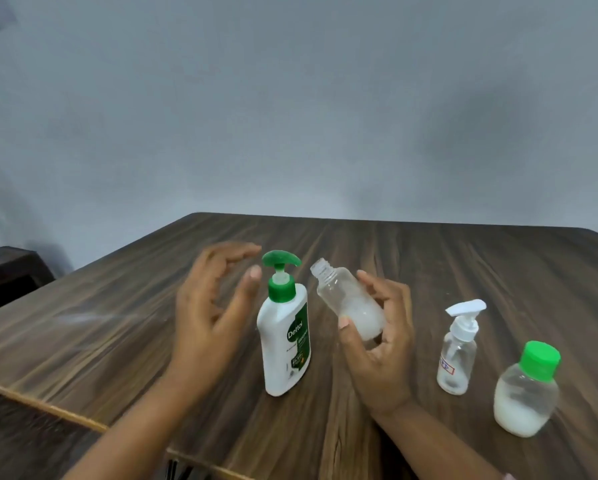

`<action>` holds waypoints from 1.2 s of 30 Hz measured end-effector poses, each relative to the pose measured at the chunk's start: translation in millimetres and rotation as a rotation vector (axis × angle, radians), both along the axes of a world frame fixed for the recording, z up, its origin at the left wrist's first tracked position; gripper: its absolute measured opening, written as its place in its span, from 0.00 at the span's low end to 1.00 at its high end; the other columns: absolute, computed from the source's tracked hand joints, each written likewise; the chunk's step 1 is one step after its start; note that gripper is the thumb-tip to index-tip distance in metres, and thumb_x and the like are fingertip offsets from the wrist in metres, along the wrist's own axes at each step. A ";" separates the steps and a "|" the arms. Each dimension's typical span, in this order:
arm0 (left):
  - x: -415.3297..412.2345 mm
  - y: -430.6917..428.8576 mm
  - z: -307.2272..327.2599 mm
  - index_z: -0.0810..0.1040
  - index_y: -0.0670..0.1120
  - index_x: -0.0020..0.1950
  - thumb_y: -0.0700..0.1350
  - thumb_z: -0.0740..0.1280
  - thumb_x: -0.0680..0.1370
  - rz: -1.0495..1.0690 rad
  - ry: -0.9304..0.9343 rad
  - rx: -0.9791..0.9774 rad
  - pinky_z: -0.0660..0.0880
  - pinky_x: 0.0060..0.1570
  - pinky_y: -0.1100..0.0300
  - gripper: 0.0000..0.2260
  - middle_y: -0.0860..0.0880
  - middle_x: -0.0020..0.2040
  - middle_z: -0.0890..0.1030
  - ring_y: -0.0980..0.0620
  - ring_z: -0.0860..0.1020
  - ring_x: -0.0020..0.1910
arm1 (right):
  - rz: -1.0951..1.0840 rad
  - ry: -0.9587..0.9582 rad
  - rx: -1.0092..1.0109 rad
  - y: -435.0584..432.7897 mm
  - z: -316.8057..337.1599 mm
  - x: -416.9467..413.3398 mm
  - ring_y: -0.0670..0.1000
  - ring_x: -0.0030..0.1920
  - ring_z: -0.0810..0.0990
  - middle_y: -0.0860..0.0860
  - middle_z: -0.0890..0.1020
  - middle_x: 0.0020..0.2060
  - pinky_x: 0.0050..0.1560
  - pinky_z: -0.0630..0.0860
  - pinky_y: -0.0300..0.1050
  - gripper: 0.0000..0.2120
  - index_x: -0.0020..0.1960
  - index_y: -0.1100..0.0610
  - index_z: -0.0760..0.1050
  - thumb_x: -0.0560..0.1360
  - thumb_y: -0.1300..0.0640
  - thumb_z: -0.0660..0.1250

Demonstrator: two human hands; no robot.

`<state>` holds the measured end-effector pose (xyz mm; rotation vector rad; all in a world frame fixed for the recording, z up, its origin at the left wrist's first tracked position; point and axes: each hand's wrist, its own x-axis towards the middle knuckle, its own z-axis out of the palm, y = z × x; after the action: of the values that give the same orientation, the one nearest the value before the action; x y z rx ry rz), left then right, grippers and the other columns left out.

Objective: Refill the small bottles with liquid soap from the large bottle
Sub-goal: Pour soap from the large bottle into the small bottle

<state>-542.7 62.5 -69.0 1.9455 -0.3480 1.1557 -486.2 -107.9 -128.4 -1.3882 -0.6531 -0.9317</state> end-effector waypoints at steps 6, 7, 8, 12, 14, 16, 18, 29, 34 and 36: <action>10.9 -9.1 44.1 0.83 0.50 0.42 0.50 0.70 0.75 0.070 0.154 0.014 0.73 0.44 0.70 0.05 0.57 0.41 0.83 0.60 0.80 0.45 | 0.131 0.023 0.003 1.1 0.7 -6.0 0.42 0.50 0.74 0.39 0.71 0.51 0.46 0.72 0.31 0.18 0.58 0.49 0.66 0.70 0.54 0.66; 13.4 -11.7 45.1 0.83 0.51 0.40 0.49 0.70 0.75 0.078 0.181 -0.002 0.72 0.44 0.71 0.05 0.57 0.39 0.83 0.60 0.80 0.43 | 0.144 0.010 -0.004 1.1 2.0 -6.7 0.42 0.48 0.74 0.41 0.72 0.51 0.44 0.72 0.31 0.17 0.57 0.50 0.66 0.70 0.54 0.66; 15.6 -14.4 45.6 0.83 0.51 0.38 0.49 0.71 0.74 0.083 0.205 -0.019 0.73 0.44 0.70 0.05 0.56 0.38 0.83 0.60 0.80 0.42 | 0.146 -0.002 -0.006 0.9 2.7 -6.9 0.43 0.47 0.74 0.44 0.73 0.50 0.44 0.72 0.31 0.17 0.57 0.52 0.67 0.71 0.55 0.66; 22.2 -18.7 45.4 0.82 0.52 0.35 0.47 0.73 0.72 0.113 0.265 -0.027 0.75 0.42 0.69 0.05 0.57 0.35 0.83 0.60 0.81 0.37 | 0.142 0.008 0.002 0.2 3.4 -8.2 0.49 0.46 0.75 0.52 0.74 0.49 0.43 0.73 0.35 0.16 0.57 0.53 0.68 0.71 0.55 0.67; 24.0 -17.0 46.3 0.83 0.50 0.36 0.45 0.73 0.71 0.078 0.300 -0.116 0.74 0.38 0.71 0.04 0.56 0.34 0.84 0.61 0.80 0.34 | 0.152 0.020 0.017 0.0 3.3 -9.0 0.52 0.46 0.76 0.53 0.74 0.49 0.43 0.75 0.39 0.16 0.58 0.53 0.69 0.72 0.55 0.68; 25.5 -15.4 47.7 0.84 0.47 0.37 0.44 0.74 0.71 0.034 0.342 -0.205 0.73 0.37 0.71 0.03 0.54 0.33 0.84 0.61 0.79 0.33 | 0.163 0.031 0.028 0.2 4.4 -8.6 0.54 0.47 0.76 0.53 0.74 0.50 0.42 0.76 0.43 0.17 0.58 0.52 0.69 0.72 0.53 0.69; 26.1 -15.7 47.8 0.83 0.45 0.37 0.41 0.74 0.71 -0.020 0.380 -0.264 0.73 0.35 0.72 0.02 0.54 0.32 0.83 0.62 0.79 0.32 | 0.156 0.032 0.027 0.3 5.2 -8.1 0.54 0.48 0.77 0.50 0.74 0.51 0.42 0.78 0.48 0.17 0.59 0.51 0.70 0.73 0.51 0.69; 31.2 -10.8 34.4 0.82 0.47 0.37 0.43 0.73 0.72 0.019 0.332 -0.178 0.74 0.39 0.66 0.04 0.51 0.36 0.82 0.58 0.78 0.36 | 0.129 -0.028 0.027 2.8 2.3 -8.7 0.55 0.53 0.74 0.42 0.68 0.58 0.48 0.77 0.50 0.22 0.68 0.48 0.65 0.76 0.49 0.64; 30.9 -11.5 27.5 0.81 0.47 0.37 0.44 0.72 0.73 0.033 0.309 -0.175 0.75 0.42 0.63 0.05 0.50 0.37 0.82 0.56 0.79 0.38 | 0.134 -0.049 0.017 1.8 -2.8 -7.9 0.54 0.53 0.73 0.51 0.70 0.56 0.49 0.74 0.44 0.18 0.64 0.52 0.64 0.76 0.53 0.64; 29.3 -12.3 25.9 0.81 0.48 0.36 0.45 0.72 0.73 0.060 0.284 -0.189 0.77 0.46 0.56 0.05 0.51 0.38 0.83 0.52 0.81 0.41 | 0.102 -0.048 -0.003 0.5 -3.5 -7.7 0.55 0.52 0.74 0.51 0.70 0.55 0.49 0.73 0.42 0.18 0.63 0.55 0.65 0.75 0.54 0.64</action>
<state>-513.3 50.3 -43.1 1.9288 -0.0283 0.8970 -493.8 -107.4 -131.9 -1.3264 -0.7550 -0.8845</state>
